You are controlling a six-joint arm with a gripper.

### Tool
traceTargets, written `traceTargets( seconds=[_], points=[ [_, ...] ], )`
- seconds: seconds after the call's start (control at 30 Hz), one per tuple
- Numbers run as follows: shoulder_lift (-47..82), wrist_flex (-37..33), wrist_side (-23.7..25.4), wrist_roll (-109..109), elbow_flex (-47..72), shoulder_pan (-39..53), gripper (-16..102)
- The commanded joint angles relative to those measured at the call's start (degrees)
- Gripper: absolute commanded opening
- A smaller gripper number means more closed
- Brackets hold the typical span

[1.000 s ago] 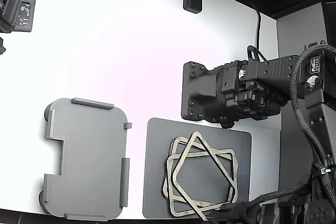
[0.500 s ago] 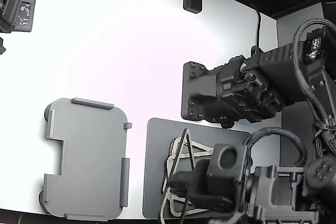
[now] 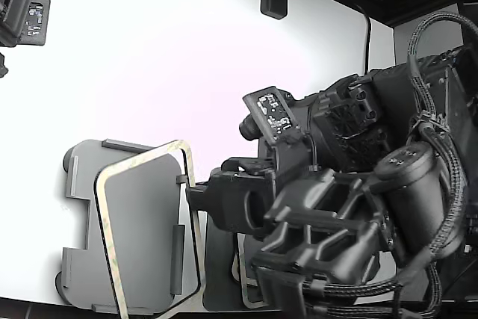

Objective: Grab top frame and put it into gray box.

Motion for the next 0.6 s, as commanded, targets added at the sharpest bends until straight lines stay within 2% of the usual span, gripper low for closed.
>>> traceTargets(
  seconds=[0.0,0.13,0.27,0.57],
  points=[
    [-0.88,0.53,-2.46,10.20,-2.29,-2.20,-12],
    [-2.99,0.53,-7.56,14.24,-2.55,-4.39,-12],
    [-4.83,0.53,-8.26,15.82,-2.90,-5.45,-12],
    [-7.91,0.44,-13.45,16.88,-3.16,-6.24,-12]
  ],
)
